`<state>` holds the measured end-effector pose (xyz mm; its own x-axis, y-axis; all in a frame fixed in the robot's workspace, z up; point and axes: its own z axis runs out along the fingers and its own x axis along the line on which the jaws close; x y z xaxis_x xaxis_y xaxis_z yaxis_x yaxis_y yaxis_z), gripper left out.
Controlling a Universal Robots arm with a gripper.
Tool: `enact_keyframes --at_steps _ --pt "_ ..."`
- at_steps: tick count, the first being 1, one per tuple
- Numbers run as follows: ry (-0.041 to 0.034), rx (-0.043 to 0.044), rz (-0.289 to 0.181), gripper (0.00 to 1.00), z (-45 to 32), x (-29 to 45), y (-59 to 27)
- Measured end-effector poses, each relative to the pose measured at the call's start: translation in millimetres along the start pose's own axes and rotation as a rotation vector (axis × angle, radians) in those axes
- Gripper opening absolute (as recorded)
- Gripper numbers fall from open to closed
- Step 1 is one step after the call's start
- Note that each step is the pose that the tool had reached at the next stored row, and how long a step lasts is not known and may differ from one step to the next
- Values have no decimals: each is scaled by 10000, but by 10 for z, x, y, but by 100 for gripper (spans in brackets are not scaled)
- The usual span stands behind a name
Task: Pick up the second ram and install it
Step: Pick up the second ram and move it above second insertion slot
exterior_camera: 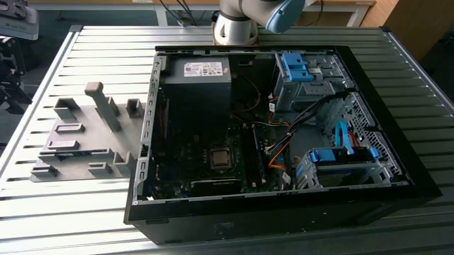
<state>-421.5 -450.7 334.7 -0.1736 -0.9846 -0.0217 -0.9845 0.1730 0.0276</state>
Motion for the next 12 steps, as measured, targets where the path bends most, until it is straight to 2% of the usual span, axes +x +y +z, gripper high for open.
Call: enact_keyframes --at_steps 3,12 --pt "0 -1 -30 30 12 5 -1" --pt "5 -4 -185 30 -22 4 0"
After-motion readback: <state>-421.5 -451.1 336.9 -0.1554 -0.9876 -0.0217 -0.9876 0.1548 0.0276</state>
